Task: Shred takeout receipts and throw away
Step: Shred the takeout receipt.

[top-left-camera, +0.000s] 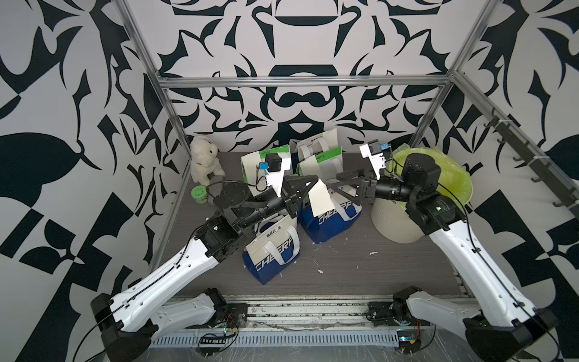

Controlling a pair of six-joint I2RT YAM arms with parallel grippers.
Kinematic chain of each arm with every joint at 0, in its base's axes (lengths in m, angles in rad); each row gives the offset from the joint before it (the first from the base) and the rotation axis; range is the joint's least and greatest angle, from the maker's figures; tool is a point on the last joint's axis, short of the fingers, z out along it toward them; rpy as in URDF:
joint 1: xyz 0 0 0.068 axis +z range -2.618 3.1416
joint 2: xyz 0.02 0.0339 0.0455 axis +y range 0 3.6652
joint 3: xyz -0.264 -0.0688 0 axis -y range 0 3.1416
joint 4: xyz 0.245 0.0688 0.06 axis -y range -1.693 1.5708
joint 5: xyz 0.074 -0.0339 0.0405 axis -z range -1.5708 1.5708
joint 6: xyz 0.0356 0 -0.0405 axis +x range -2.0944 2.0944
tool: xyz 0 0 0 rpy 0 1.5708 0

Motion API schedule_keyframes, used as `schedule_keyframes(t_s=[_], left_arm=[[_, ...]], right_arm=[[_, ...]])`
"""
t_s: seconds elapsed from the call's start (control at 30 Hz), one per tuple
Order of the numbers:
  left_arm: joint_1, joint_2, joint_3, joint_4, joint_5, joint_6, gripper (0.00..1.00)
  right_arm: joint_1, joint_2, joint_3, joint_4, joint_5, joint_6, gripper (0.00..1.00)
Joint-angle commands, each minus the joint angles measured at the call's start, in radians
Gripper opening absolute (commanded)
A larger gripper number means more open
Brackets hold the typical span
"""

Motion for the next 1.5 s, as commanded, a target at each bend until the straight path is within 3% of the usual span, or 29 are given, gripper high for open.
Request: schedule_keyframes(t_s=[0.0, 0.17, 0.37, 0.47, 0.57, 0.67, 0.7, 0.77, 0.8, 0.93, 1.03, 1.17, 1.3, 1.47], left_arm=[[-0.002, -0.036, -0.032, 0.109, 0.024, -0.045, 0.0], [-0.003, -0.052, -0.04, 0.108, 0.015, -0.053, 0.0], [-0.002, -0.052, -0.04, 0.128, -0.009, -0.056, 0.0], [-0.002, -0.05, -0.04, 0.133, -0.013, -0.056, 0.0], [-0.002, -0.051, -0.045, 0.128, -0.02, -0.051, 0.0], [-0.002, -0.062, -0.036, 0.082, -0.036, -0.012, 0.0], [-0.002, -0.067, -0.026, 0.047, -0.045, 0.012, 0.07], [-0.002, -0.072, 0.015, -0.074, -0.064, 0.087, 0.52], [-0.002, -0.072, 0.05, -0.168, -0.071, 0.144, 0.68], [0.0, -0.039, 0.212, -0.541, -0.095, 0.379, 0.88], [0.019, 0.034, 0.373, -0.864, -0.051, 0.548, 0.89], [0.065, 0.149, 0.565, -1.178, 0.069, 0.643, 0.87], [0.08, 0.204, 0.636, -1.203, 0.186, 0.658, 0.87], [0.08, 0.295, 0.671, -1.184, 0.231, 0.644, 0.87]], right_arm=[[0.035, 0.015, -0.017, 0.122, -0.026, -0.015, 0.91], [0.11, 0.028, -0.025, 0.152, -0.037, -0.022, 0.87], [0.148, 0.036, -0.023, 0.164, -0.045, 0.005, 0.66], [0.155, 0.037, -0.018, 0.173, -0.047, 0.03, 0.44], [0.157, 0.048, 0.004, 0.162, -0.056, 0.052, 0.0], [0.159, 0.061, 0.044, 0.08, -0.068, 0.03, 0.0], [0.158, 0.062, 0.06, 0.031, -0.065, 0.0, 0.0], [0.158, 0.067, 0.102, -0.096, -0.03, -0.078, 0.0], [0.158, 0.071, 0.13, -0.173, -0.01, -0.13, 0.0], [0.158, 0.104, 0.233, -0.436, 0.024, -0.307, 0.0], [0.158, 0.116, 0.279, -0.562, 0.022, -0.402, 0.0], [0.158, 0.116, 0.309, -0.667, 0.051, -0.461, 0.0], [0.163, 0.132, 0.332, -0.765, 0.086, -0.507, 0.0], [0.179, 0.144, 0.348, -0.817, 0.106, -0.533, 0.0]])
